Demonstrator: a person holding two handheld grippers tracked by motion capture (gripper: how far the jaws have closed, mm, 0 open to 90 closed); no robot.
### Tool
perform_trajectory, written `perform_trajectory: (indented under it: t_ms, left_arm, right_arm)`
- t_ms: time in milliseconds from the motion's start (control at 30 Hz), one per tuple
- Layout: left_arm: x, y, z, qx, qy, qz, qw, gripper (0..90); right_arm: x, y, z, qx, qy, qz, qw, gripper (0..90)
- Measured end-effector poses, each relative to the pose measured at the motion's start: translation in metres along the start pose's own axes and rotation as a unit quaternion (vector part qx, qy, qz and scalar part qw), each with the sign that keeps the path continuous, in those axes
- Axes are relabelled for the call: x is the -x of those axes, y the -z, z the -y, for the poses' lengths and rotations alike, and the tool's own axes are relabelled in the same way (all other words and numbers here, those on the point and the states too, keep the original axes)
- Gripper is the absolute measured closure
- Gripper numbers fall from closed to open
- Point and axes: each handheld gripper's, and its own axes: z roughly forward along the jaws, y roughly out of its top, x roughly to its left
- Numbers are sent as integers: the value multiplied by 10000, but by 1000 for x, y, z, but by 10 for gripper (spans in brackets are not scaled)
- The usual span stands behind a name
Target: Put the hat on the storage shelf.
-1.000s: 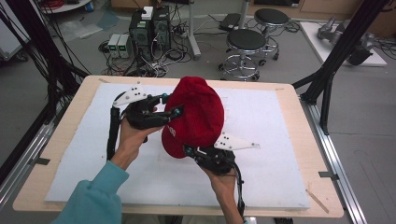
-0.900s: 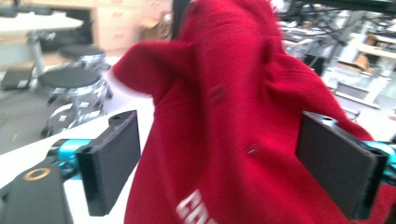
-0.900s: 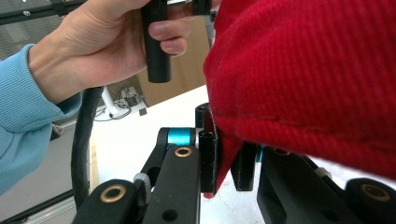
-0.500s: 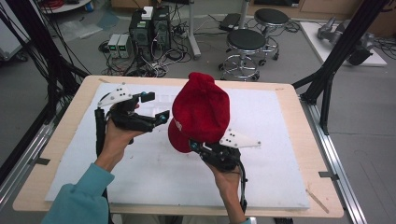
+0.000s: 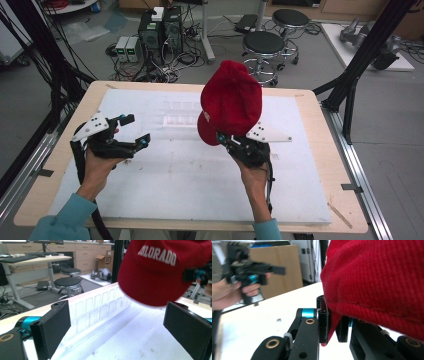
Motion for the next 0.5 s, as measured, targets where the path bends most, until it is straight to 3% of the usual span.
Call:
perform_trajectory:
  t_ms: [233,367,500]
  left_arm:
    - [-13,26,33,-43,32,-350,9994,78]
    - [-18,37,43,-75,68,-448,9989,79]
    - [-20,47,52,-123,-48,-593,9982,83]
  right_arm:
    - [20,-5,-11,-45,34,337,9994,837]
    - [29,-8,-16,-136,107,482,9987,836]
    - [39,-12,-21,-169,115,628,9978,836]
